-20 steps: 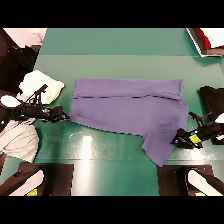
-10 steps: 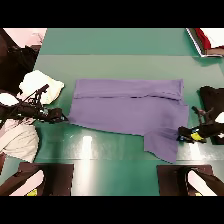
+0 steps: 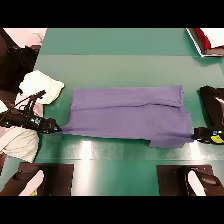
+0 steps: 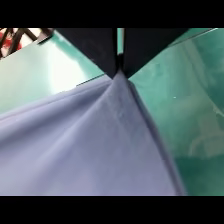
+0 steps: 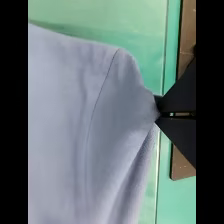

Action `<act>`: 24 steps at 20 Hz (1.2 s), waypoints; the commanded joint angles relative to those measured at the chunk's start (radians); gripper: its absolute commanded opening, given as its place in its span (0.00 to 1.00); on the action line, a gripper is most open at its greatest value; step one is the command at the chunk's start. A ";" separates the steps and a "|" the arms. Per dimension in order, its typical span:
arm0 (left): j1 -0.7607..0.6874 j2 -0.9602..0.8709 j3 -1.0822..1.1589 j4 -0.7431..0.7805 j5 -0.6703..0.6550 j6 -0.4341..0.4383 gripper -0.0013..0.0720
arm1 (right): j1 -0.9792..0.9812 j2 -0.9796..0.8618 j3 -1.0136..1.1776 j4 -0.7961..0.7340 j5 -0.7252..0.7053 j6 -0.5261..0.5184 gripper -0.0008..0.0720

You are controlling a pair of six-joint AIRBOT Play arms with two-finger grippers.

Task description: Fold the shirts.

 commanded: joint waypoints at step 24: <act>0.001 -0.671 0.502 -0.207 0.486 -0.010 0.06 | 0.173 -1.017 0.835 0.135 -0.333 0.018 0.03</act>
